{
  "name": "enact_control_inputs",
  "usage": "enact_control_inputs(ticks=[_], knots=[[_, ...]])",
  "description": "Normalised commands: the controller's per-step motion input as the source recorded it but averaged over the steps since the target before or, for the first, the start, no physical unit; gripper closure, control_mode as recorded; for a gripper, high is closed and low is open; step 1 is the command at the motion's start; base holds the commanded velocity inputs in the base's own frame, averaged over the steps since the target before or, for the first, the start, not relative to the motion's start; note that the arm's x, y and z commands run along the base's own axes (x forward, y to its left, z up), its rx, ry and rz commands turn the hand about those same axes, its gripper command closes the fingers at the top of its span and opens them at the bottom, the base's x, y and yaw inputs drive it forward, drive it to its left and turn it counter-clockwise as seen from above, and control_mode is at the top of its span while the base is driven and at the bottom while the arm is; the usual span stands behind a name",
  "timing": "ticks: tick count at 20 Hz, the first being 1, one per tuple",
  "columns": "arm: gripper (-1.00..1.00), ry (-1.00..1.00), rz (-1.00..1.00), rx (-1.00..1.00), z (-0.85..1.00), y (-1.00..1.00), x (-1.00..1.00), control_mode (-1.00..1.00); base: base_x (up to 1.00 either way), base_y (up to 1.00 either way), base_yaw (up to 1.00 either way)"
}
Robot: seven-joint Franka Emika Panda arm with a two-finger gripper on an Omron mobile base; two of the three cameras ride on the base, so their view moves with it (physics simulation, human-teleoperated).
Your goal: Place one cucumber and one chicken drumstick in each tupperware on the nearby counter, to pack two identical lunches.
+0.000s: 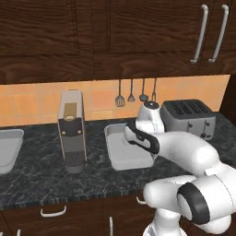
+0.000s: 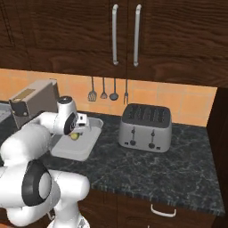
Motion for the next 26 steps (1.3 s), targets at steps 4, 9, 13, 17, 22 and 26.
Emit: enact_control_inputs(ticks=[4,9,13,17,22,26], knots=[[1.00,0.18,0.00,0.00,-0.50,0.05,0.97,-1.00,0.00,0.00,0.00],[1.00,0.09,0.00,-0.01,-0.61,0.07,0.70,-1.00,0.00,0.00,0.00],[-1.00,-0.08,0.00,-0.06,-0.33,0.02,0.18,-1.00,0.00,0.00,0.00],[-1.00,-0.29,-0.01,0.00,0.48,0.00,-0.30,-1.00,0.00,0.00,0.00],[-1.00,-0.25,-0.06,0.00,0.63,-0.02,-0.80,-1.00,0.00,0.00,0.00],[-1.00,-0.22,-0.10,0.00,0.55,-0.16,-0.94,-1.00,0.00,0.00,0.00]])
